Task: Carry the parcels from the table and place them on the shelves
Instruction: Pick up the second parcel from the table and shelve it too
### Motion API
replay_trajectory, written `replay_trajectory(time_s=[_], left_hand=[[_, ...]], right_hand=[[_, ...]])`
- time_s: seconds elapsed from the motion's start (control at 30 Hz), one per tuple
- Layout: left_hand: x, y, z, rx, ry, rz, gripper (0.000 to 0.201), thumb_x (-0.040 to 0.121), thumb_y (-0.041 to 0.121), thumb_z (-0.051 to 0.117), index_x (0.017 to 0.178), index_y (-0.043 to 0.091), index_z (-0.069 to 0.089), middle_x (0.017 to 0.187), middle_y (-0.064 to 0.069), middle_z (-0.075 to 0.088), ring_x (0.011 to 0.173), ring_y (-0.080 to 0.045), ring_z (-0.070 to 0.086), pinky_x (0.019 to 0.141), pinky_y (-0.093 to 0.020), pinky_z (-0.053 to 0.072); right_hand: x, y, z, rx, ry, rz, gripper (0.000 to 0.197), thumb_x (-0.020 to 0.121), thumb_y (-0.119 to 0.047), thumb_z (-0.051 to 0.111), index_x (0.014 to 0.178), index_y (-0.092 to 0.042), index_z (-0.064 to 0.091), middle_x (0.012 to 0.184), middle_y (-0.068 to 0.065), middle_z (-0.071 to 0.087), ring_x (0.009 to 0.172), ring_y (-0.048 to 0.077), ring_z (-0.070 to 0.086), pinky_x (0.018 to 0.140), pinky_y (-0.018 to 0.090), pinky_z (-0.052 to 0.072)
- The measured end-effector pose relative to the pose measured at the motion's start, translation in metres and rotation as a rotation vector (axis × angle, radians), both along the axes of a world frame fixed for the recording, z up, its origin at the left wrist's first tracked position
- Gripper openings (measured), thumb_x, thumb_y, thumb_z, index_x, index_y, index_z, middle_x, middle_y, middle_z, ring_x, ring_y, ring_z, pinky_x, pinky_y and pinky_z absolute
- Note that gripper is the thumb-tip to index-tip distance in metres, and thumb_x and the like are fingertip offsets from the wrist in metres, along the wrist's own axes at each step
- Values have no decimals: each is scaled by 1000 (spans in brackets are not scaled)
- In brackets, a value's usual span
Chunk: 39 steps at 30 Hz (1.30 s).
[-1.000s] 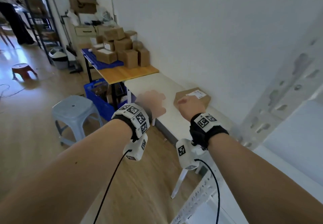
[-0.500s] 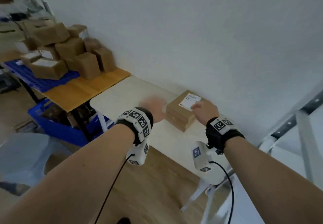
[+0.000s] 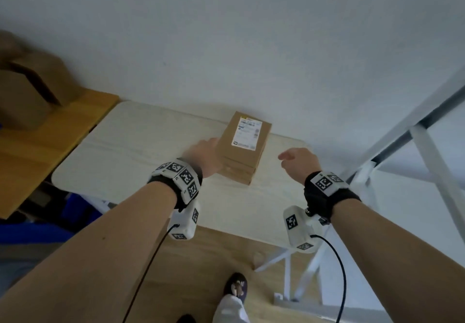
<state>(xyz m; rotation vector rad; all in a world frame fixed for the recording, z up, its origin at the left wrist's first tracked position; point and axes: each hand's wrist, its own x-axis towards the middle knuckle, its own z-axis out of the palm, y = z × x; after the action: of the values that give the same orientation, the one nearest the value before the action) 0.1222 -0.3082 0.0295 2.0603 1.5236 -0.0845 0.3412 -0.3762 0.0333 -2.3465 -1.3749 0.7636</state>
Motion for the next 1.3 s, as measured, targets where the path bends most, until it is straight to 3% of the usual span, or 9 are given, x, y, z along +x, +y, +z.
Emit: replay_trajectory(time_s=[0.13, 0.37, 0.53, 0.63, 0.83, 1.03, 1.1, 1.23, 1.3], left_hand=[[14, 28, -13, -48, -55, 38, 69, 92, 29, 55, 151, 14, 24, 150, -16, 37, 135, -33, 44, 107, -38, 37], [44, 85, -41, -117, -79, 172, 78, 95, 36, 52, 156, 12, 11, 159, -17, 23, 142, -35, 34, 112, -41, 32], [70, 112, -58, -227, -128, 253, 73, 96, 38, 50, 153, 7, 18, 155, -17, 35, 138, -33, 41, 107, -39, 36], [81, 124, -69, -288, -155, 280, 68, 95, 40, 50, 151, 9, 25, 150, -13, 45, 133, -32, 47, 106, -38, 38], [83, 133, -83, -322, -139, 323, 59, 94, 43, 50, 142, 9, 39, 142, -11, 53, 126, -31, 52, 100, -37, 42], [80, 138, -89, -410, -157, 363, 66, 89, 51, 56, 136, 7, 44, 137, -12, 56, 122, -31, 55, 99, -39, 45], [81, 136, -88, -453, -164, 382, 68, 87, 50, 59, 136, 5, 42, 136, -14, 55, 120, -31, 56, 95, -39, 47], [80, 129, -81, -559, -276, 453, 68, 87, 46, 62, 136, 3, 40, 134, -13, 56, 102, -24, 56, 67, -31, 50], [80, 128, -76, -568, -336, 465, 69, 87, 45, 62, 138, 4, 39, 135, -13, 56, 101, -22, 55, 67, -32, 49]], right_hand=[[9, 19, -19, -40, 48, -16, 33, 88, -13, 52, 117, -17, 67, 123, 6, 67, 114, 25, 60, 89, 27, 45], [29, 68, -50, -134, 153, -59, 35, 91, -22, 55, 124, -15, 63, 127, 8, 65, 117, 26, 58, 93, 28, 43], [45, 100, -66, -201, 157, 20, 44, 96, -34, 47, 129, -8, 60, 135, 9, 60, 125, 27, 53, 101, 31, 40], [49, 112, -77, -233, 207, 43, 48, 97, -39, 43, 126, -6, 61, 130, 12, 63, 120, 29, 57, 101, 35, 43], [56, 125, -94, -279, 370, 34, 56, 95, -51, 39, 131, -12, 57, 128, 11, 62, 119, 30, 56, 104, 46, 43], [53, 123, -98, -253, 513, -81, 57, 93, -51, 45, 132, -10, 55, 126, 8, 61, 115, 27, 57, 97, 41, 49], [51, 121, -98, -253, 530, -101, 56, 91, -48, 51, 131, -8, 55, 129, 8, 60, 115, 25, 57, 94, 38, 50], [52, 115, -93, -212, 583, -156, 52, 89, -40, 59, 128, -5, 55, 128, 10, 60, 111, 21, 55, 98, 40, 49], [54, 113, -86, -148, 633, -206, 51, 88, -37, 62, 126, -5, 55, 127, 10, 59, 113, 21, 54, 98, 40, 49]])
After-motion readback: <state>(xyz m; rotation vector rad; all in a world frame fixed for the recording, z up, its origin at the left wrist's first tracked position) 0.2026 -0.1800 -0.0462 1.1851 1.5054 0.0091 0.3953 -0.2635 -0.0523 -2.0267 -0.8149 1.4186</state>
